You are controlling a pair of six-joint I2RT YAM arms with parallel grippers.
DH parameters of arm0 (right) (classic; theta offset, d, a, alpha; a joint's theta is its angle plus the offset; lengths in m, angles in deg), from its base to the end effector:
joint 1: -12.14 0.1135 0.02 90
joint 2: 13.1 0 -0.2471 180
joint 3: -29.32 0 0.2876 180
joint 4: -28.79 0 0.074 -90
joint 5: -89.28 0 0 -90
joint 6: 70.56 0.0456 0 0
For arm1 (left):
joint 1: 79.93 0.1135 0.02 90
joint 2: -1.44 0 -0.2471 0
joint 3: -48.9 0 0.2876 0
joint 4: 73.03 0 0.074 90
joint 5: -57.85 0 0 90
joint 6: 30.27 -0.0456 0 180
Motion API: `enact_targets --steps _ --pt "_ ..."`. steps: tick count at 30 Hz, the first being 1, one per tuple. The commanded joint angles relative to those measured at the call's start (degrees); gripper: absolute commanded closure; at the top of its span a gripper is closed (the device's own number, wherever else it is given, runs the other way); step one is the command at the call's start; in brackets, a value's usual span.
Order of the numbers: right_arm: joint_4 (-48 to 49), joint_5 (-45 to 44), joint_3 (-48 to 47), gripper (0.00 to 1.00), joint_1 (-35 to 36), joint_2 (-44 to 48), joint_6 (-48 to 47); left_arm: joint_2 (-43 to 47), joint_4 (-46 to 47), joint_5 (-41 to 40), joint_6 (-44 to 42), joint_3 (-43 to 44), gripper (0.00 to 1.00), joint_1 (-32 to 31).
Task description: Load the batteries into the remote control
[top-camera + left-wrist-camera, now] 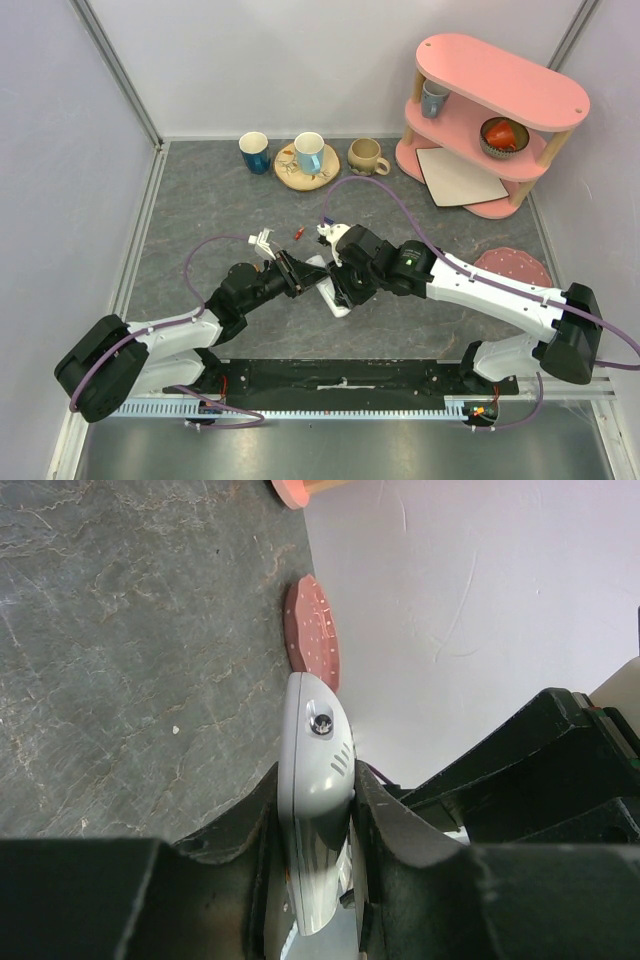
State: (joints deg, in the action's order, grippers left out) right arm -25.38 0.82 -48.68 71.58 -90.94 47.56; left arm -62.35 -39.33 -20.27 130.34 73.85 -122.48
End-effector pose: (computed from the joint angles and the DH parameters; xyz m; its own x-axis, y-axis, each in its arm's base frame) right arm 0.1646 0.2812 0.2591 -0.7723 -0.3813 -0.5080 -0.5724 0.7647 0.2961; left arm 0.1801 -0.1780 0.1442 -0.7886 -0.5291 -0.3133 0.2076 0.2505 -0.9456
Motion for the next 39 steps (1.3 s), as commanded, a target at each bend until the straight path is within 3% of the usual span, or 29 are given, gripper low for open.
enact_targets --steps 1,7,13,19,31,39 --pt "2.6 -2.8 -2.2 1.00 0.0 -0.6 0.6 0.5 6.7 2.3 -0.2 1.9 0.98 -1.8" --pt "2.7 -3.8 -2.3 1.00 0.0 -1.0 0.5 0.1 7.6 2.4 0.0 1.9 0.98 -2.5" --pt "2.6 -5.3 -2.4 0.92 -0.2 -1.3 0.9 -0.4 8.8 2.4 0.1 2.0 0.98 -3.4" --pt "2.8 -5.4 -2.4 0.78 0.0 -0.8 1.3 -0.6 9.3 2.1 0.1 1.9 0.98 -3.7" --pt "6.0 -1.7 -1.7 0.81 0.0 -0.2 4.1 0.0 8.7 -3.2 0.0 1.2 0.98 -5.2" --pt "6.9 -0.7 -0.8 0.69 0.0 -0.6 4.8 0.4 8.7 -3.4 0.0 1.2 0.98 -5.5"
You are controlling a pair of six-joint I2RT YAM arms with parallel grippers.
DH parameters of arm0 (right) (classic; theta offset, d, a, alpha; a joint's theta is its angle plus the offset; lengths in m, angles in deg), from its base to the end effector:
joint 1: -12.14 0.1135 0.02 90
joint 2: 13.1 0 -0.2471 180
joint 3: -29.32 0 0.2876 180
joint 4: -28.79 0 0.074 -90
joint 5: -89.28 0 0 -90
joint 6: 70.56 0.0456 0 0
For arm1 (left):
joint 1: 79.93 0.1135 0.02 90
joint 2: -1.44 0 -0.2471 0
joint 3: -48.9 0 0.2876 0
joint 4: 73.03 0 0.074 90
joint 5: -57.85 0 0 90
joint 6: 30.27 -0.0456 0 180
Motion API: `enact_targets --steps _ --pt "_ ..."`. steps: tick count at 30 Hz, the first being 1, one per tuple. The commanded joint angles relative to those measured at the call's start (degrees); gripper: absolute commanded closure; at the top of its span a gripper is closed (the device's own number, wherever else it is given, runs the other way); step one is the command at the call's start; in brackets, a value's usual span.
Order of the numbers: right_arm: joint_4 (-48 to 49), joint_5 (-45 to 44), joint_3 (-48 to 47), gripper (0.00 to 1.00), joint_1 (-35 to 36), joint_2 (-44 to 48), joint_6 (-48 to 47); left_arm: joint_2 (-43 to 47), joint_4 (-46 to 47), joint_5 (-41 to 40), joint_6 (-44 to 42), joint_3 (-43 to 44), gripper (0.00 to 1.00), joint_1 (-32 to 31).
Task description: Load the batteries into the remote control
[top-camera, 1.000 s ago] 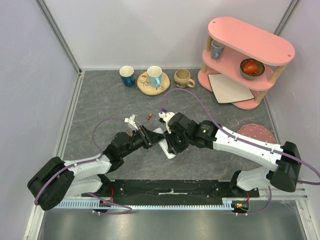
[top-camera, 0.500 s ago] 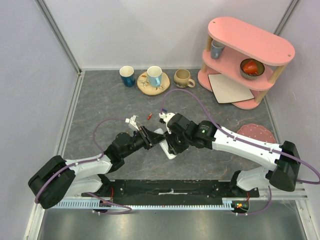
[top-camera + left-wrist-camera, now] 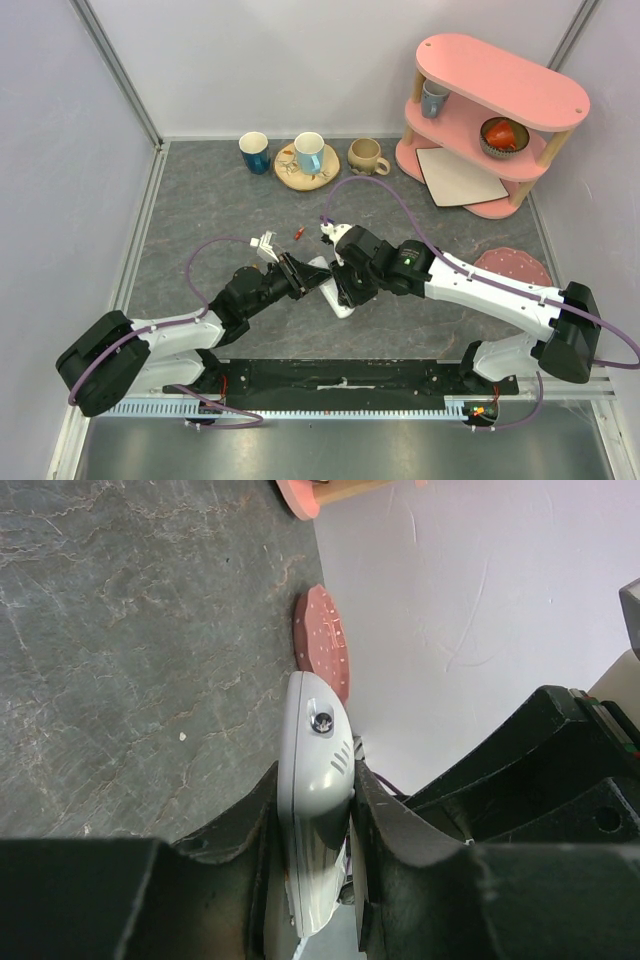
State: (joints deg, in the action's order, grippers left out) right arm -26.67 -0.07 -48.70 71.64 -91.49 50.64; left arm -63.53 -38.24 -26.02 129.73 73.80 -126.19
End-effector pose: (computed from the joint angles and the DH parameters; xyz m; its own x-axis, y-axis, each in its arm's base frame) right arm 0.1645 0.2803 0.2547 -0.8072 -0.3497 -0.4756 -0.5222 0.7987 0.2990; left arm 0.1724 -0.1871 0.1413 -0.7659 -0.5510 -0.3313 0.2110 0.2713 -0.9391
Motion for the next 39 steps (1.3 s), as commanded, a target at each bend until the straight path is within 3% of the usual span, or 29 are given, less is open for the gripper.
enact_targets --steps 1,18,23,25,28,31,36,39 --pt "8.2 0.1 -0.9 0.68 -0.1 0.1 1.8 1.6 7.7 2.4 0.7 1.1 0.98 -1.8" --pt "4.8 -4.1 -3.8 0.48 -0.2 2.4 1.8 2.0 7.6 2.4 0.5 0.3 0.98 -1.8" --pt "2.4 -9.1 -7.4 0.43 -0.1 8.0 1.1 2.7 6.1 2.1 -0.2 0.2 0.98 -1.5" --pt "3.0 -11.7 -5.5 0.36 -0.2 11.8 0.9 2.7 6.0 3.3 -0.3 0.3 0.98 -1.0" --pt "8.0 -12.6 1.2 0.25 -0.5 17.6 1.7 2.7 6.9 7.0 -0.6 0.7 0.98 0.6" --pt "15.8 -7.7 9.0 0.16 -1.9 22.9 3.5 2.4 10.2 11.5 0.0 0.4 0.98 2.0" --pt "30.3 4.5 20.9 0.12 -6.7 28.3 8.9 1.1 18.9 17.2 3.7 -1.0 0.98 4.7" --pt "37.9 10.9 25.7 0.12 -8.5 29.7 10.9 0.9 19.6 19.4 4.5 -0.4 0.98 5.6"
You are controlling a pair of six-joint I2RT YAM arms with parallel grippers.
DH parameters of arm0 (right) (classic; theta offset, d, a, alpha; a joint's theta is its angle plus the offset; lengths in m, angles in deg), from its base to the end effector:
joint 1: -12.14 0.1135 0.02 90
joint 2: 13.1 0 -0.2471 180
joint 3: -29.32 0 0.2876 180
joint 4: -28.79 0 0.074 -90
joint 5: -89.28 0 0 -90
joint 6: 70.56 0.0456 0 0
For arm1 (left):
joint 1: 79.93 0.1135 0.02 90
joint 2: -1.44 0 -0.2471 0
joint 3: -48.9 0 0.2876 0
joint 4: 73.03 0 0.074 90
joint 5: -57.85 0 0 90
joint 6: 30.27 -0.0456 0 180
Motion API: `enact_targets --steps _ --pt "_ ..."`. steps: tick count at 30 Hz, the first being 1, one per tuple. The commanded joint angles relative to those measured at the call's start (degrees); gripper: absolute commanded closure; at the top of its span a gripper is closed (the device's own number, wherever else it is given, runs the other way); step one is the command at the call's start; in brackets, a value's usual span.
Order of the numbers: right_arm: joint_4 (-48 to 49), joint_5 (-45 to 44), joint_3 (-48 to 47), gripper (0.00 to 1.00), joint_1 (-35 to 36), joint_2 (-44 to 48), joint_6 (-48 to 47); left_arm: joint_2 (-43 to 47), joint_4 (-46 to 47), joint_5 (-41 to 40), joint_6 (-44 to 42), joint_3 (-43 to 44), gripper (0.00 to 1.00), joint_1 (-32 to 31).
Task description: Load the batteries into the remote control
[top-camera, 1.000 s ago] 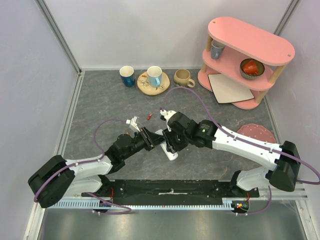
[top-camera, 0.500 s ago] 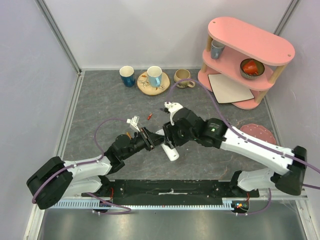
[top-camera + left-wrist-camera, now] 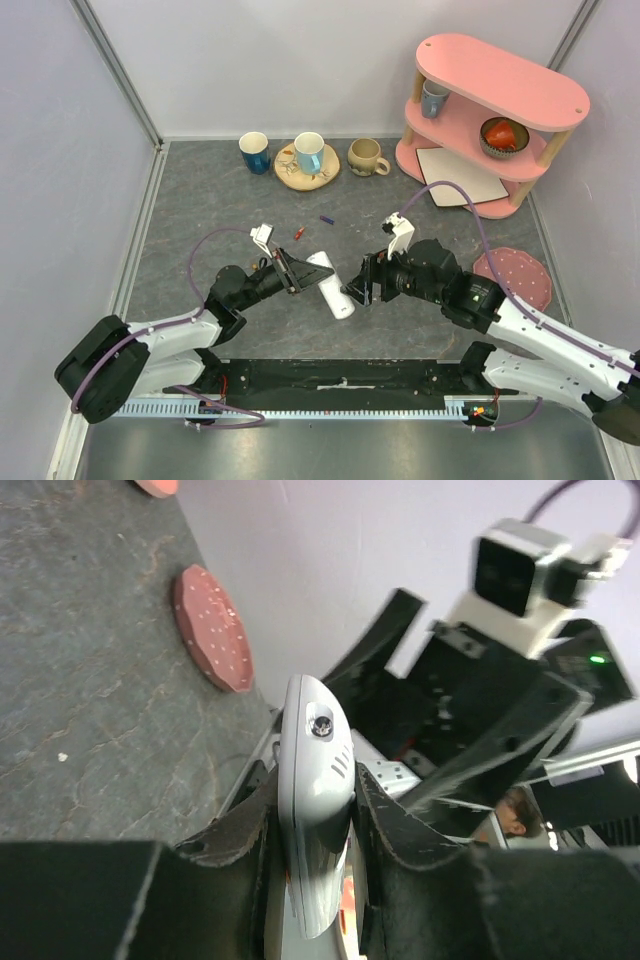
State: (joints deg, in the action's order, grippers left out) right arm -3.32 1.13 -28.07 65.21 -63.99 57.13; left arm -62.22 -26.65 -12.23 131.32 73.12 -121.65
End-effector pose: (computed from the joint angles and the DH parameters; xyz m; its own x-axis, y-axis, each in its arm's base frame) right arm 0.1537 0.2069 0.2861 -0.7047 0.0795 -0.7051 -0.4873 0.6680 0.5624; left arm 0.1751 -0.1770 0.1664 -0.8047 -0.4777 -0.3526 0.3629 0.0742 -0.9289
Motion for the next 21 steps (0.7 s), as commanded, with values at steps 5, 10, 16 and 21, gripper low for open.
enact_targets --steps 5,10,16,21 --pt "21.6 14.8 8.2 0.15 -2.7 2.0 7.0 -0.2 8.4 7.1 2.8 1.9 0.98 1.1" --pt "26.1 18.5 10.5 0.18 -3.1 1.3 8.7 -1.1 8.9 7.1 2.8 2.2 0.98 1.1" --pt "29.7 22.1 13.2 0.27 -3.2 -1.0 10.2 -1.9 12.2 7.2 4.2 1.9 0.98 1.1" --pt "32.4 23.6 14.7 0.30 -3.2 -1.8 10.9 -2.1 14.4 7.5 4.5 2.1 0.98 1.1"
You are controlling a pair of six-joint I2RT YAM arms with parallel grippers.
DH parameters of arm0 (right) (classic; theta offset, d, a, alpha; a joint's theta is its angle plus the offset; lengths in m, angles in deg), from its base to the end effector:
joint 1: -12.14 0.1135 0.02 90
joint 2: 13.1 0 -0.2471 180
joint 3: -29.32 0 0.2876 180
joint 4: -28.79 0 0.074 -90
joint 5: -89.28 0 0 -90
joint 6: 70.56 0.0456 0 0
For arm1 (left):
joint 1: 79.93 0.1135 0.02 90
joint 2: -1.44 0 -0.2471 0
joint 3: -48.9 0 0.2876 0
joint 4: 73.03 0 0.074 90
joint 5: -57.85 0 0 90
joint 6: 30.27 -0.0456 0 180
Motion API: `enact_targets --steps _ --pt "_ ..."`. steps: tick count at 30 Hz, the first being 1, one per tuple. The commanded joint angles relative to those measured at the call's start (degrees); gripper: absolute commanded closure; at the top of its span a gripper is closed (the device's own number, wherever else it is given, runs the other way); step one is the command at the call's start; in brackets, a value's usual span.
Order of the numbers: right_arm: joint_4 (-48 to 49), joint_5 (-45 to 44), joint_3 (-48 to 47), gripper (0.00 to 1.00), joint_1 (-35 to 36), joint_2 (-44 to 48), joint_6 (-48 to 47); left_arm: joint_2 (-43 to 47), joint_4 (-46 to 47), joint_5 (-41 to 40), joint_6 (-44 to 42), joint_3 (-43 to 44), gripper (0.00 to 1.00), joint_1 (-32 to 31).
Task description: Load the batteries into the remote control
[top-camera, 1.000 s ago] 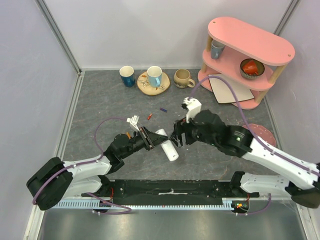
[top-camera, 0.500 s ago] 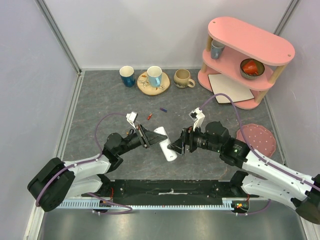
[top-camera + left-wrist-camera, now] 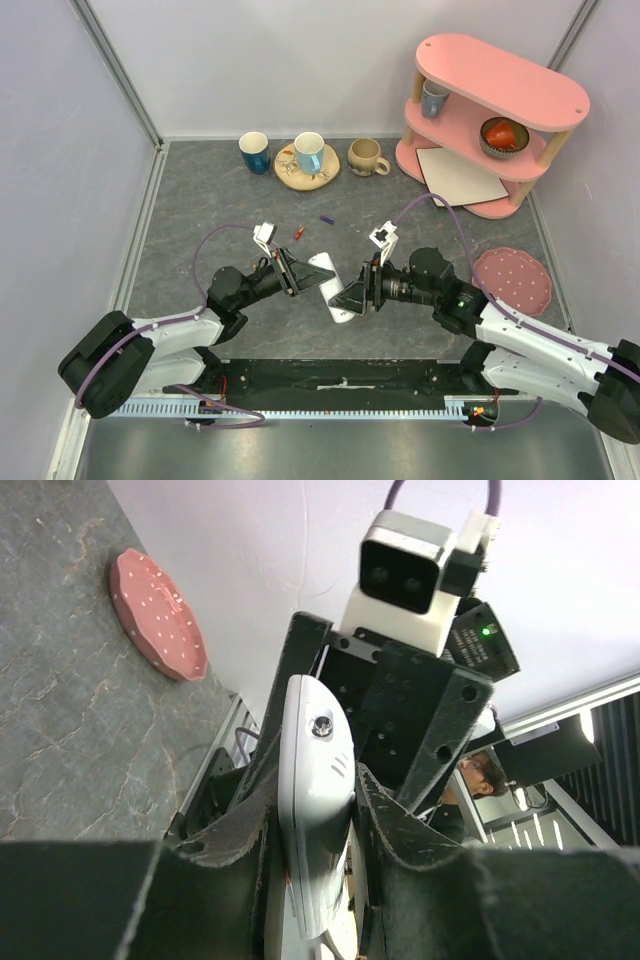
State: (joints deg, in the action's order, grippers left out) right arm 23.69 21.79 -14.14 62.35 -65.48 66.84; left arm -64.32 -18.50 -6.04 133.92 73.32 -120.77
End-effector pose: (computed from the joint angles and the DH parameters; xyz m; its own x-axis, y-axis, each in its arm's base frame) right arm 0.1568 0.2155 0.2365 -0.8024 0.0991 -0.5884 -0.5273 0.3440 0.7769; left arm 0.1733 -0.1763 0.1751 -0.8299 -0.4247 -0.3619 0.4144 -0.0348 -0.9094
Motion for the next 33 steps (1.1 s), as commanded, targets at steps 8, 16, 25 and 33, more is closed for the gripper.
enact_targets --steps 8,16,25,33 --pt "8.3 4.8 1.5 0.42 -0.8 -1.8 2.4 -0.2 7.4 1.7 2.1 1.7 0.98 0.2" --pt "14.2 8.4 2.9 0.78 -0.8 -3.1 5.1 -0.9 8.4 1.1 2.3 1.5 0.98 0.2" --pt "12.8 9.5 1.2 1.00 -0.9 -1.9 4.0 -1.7 7.2 0.8 1.1 1.2 0.54 0.2" --pt "-6.3 5.9 -6.3 1.00 -2.3 1.8 -3.6 0.6 5.9 1.3 2.4 1.4 0.05 2.6"
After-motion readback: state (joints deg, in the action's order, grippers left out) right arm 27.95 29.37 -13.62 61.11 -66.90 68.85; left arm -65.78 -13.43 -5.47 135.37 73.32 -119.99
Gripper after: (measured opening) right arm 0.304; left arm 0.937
